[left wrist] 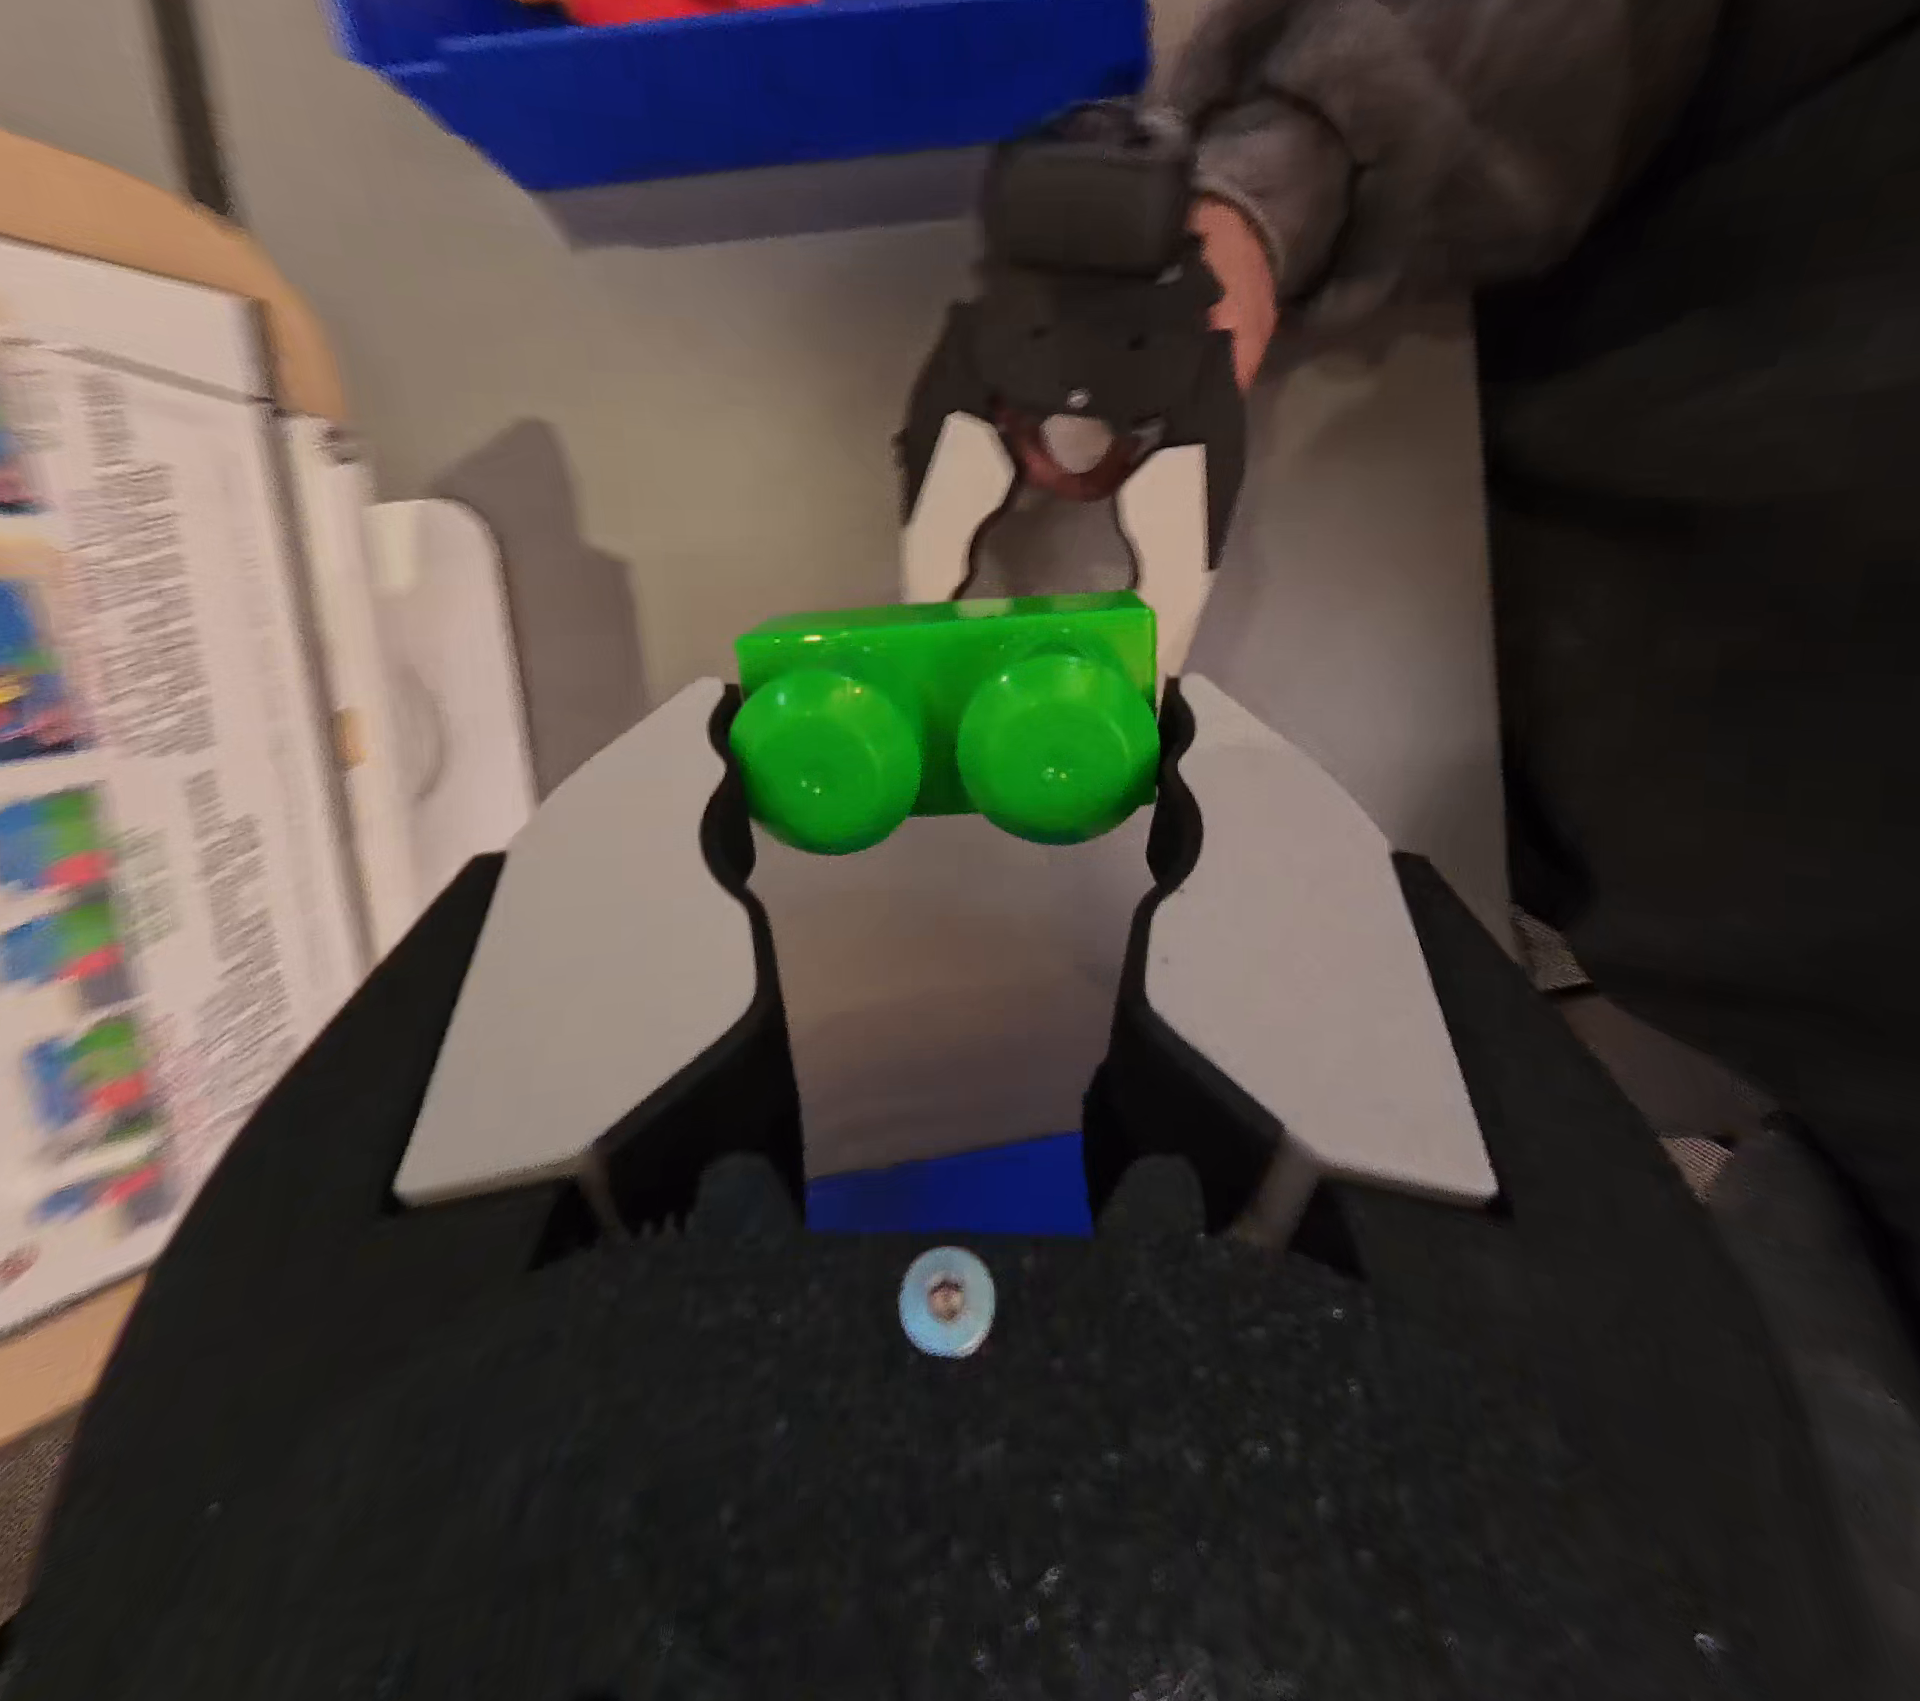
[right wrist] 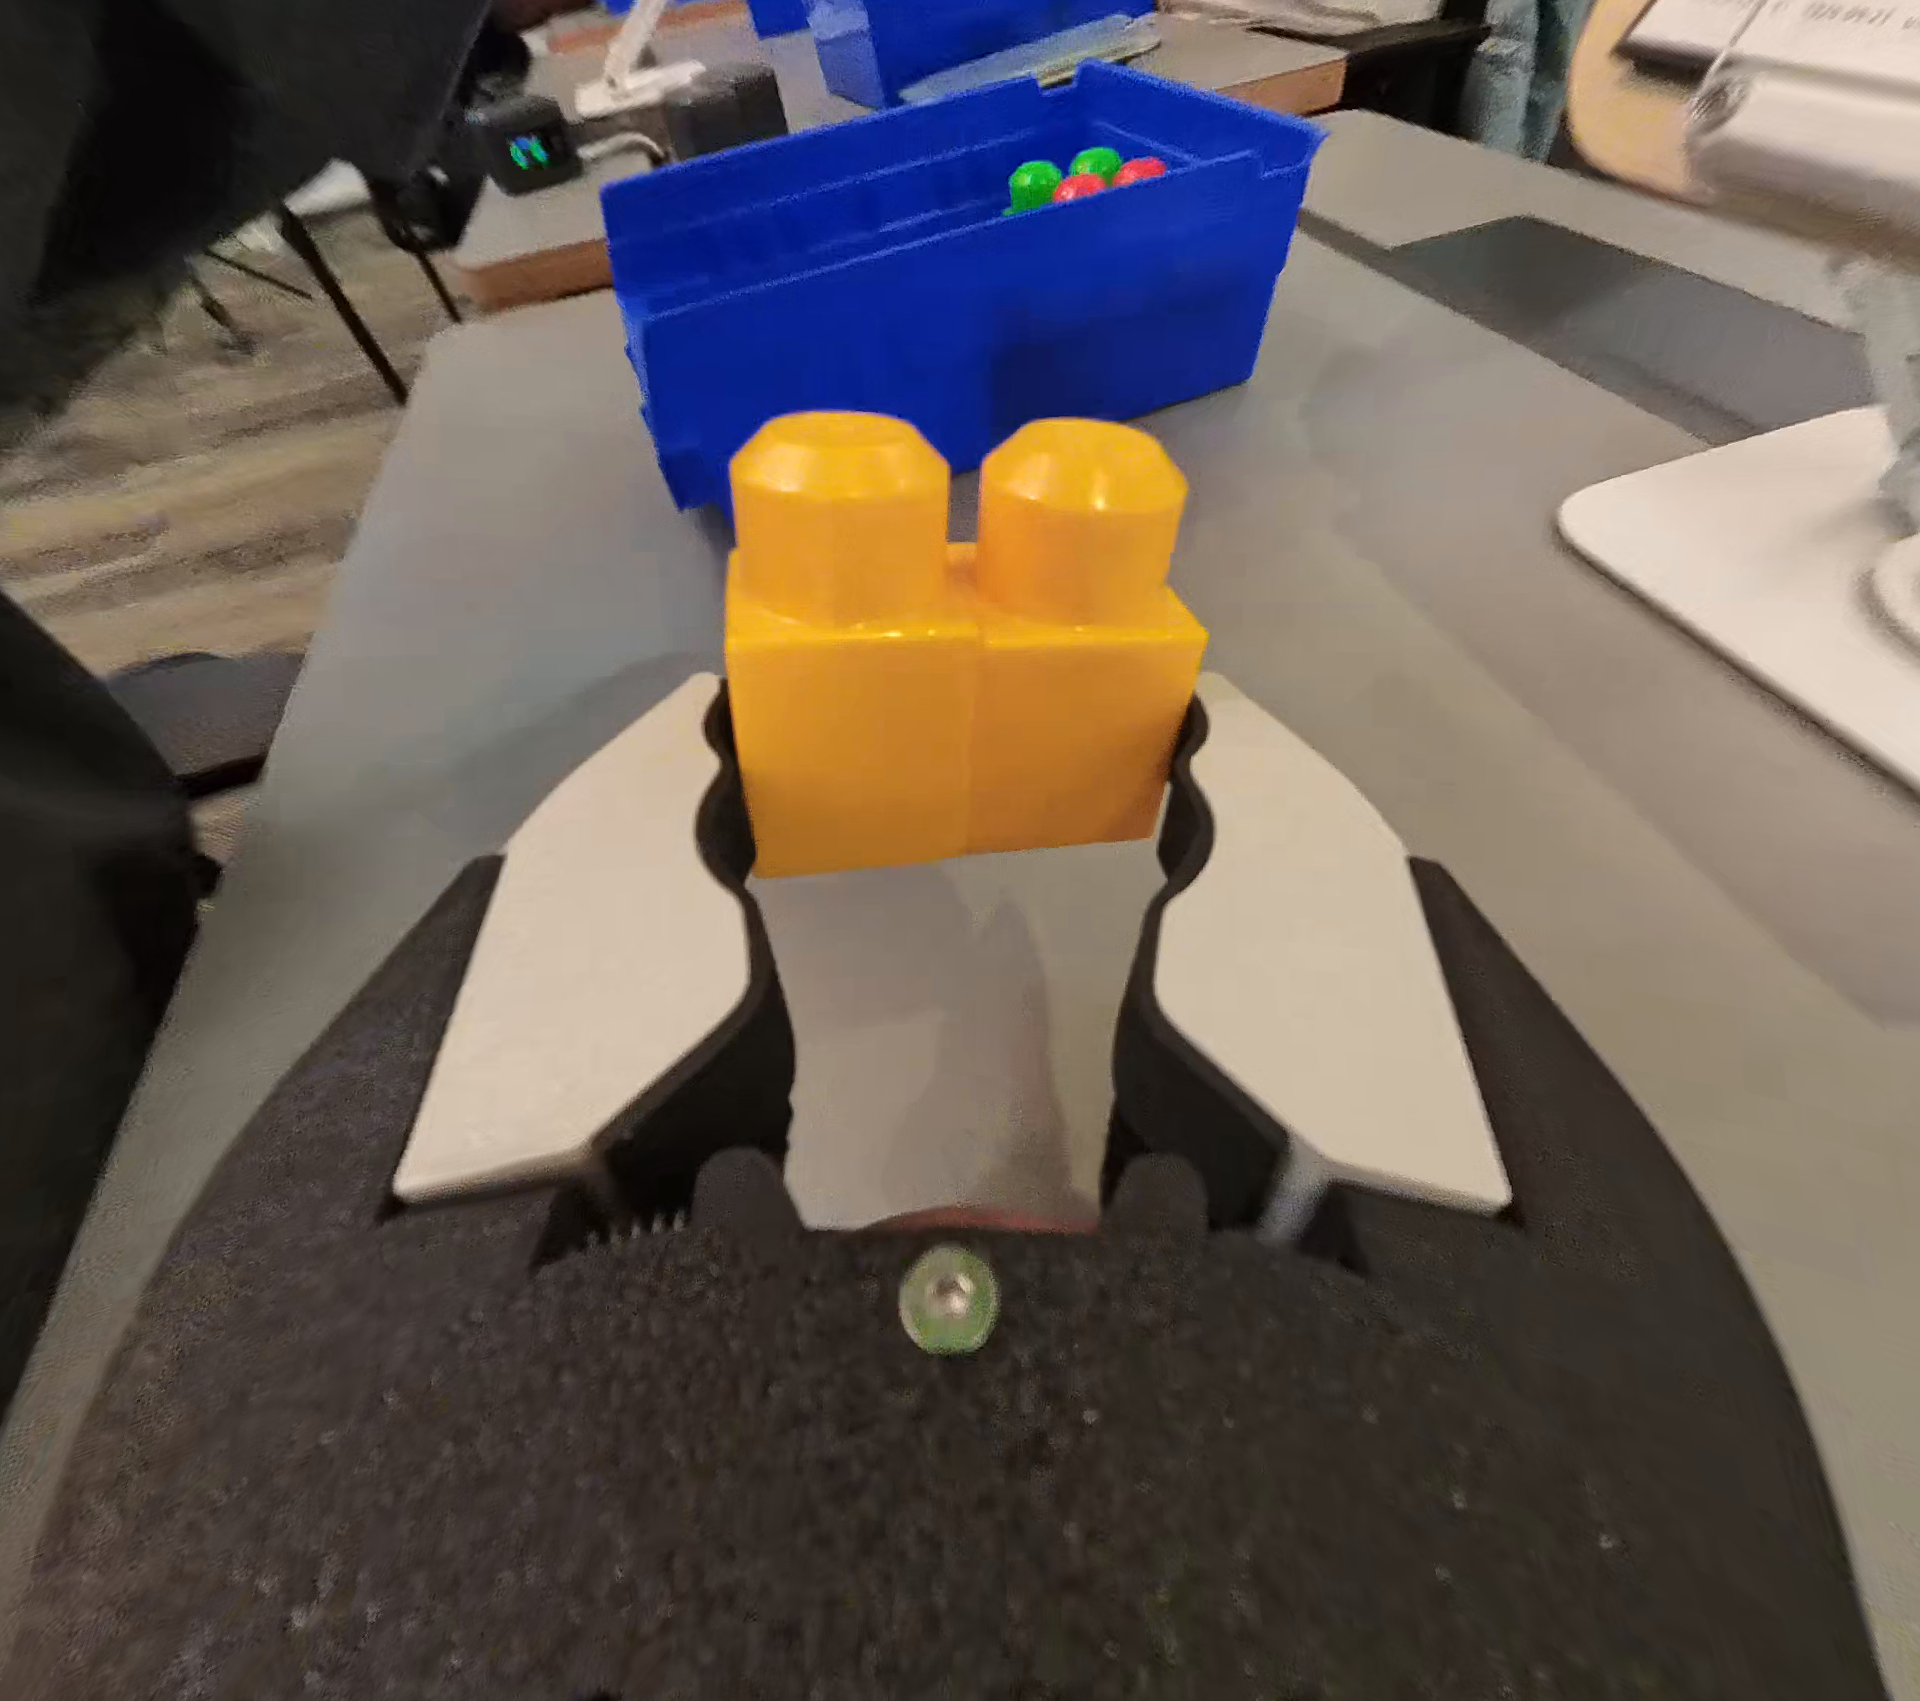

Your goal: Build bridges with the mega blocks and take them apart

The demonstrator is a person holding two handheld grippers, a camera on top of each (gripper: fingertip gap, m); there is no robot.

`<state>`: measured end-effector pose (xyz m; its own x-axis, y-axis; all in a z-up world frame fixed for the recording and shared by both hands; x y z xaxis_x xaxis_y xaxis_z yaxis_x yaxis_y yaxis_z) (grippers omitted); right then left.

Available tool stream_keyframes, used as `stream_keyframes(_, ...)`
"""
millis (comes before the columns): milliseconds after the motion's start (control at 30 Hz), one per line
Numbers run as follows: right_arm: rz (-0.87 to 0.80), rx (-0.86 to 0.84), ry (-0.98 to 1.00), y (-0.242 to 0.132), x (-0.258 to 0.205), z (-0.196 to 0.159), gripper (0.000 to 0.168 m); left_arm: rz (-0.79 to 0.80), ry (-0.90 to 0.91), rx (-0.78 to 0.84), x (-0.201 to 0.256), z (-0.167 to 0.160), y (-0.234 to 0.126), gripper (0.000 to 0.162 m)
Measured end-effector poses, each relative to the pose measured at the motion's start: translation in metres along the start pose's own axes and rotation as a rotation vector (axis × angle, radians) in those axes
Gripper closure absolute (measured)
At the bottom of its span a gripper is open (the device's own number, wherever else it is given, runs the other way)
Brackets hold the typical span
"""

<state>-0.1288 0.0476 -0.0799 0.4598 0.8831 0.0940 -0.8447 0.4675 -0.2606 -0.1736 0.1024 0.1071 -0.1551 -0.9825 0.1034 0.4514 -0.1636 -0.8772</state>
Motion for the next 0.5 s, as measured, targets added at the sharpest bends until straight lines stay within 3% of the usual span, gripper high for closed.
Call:
stream_keyframes(133, -0.017, 0.017, 0.006, -0.005, 0.006, 0.002, 0.09, 0.071, -0.004, 0.012, 0.0, -0.002, -0.033, 0.087)
stream_keyframes(267, -0.027, 0.031, 0.008, -0.009, 0.009, 0.003, 0.09, 0.192, -0.111, 0.094, 0.007, -0.015, -0.024, 0.087)
stream_keyframes(400, -0.066, 0.046, -0.001, -0.017, 0.013, 0.004, 0.09, 0.361, -0.47, 0.495, 0.019, -0.056, 0.025, 0.087)
stream_keyframes(500, -0.105, 0.02, -0.008, -0.022, 0.019, -0.001, 0.09, 0.303, -0.714, 0.81, 0.038, -0.096, 0.065, 0.087)
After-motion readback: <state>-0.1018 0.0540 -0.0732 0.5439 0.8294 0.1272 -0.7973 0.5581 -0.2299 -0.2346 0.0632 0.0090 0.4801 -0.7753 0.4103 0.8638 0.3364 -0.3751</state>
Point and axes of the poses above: each gripper's, where its closed fingertips meet, y out along the fingers, z out of its top, x = y × z across the jaws, the point moved 5 cm from there along -y, back along the fingers, and after that the axes turned 13 degrees about -y, right-handed, at the moved point
